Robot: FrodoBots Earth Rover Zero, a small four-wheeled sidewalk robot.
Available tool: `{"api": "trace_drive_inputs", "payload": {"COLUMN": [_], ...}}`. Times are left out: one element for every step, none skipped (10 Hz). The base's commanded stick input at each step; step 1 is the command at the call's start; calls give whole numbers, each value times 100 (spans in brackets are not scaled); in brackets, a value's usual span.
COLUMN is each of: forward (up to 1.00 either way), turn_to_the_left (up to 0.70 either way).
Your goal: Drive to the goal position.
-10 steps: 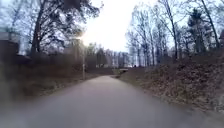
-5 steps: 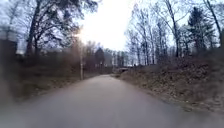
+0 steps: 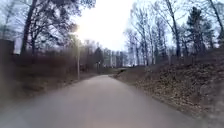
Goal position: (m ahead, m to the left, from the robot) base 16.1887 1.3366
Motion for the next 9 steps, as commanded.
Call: {"api": "trace_drive_inputs", "payload": {"forward": [100, 100, 100, 100, 100, 100, 100, 100, 100], "turn_to_the_left": [0, 0, 0, 0, 0, 0, 2, 26, 40]}}
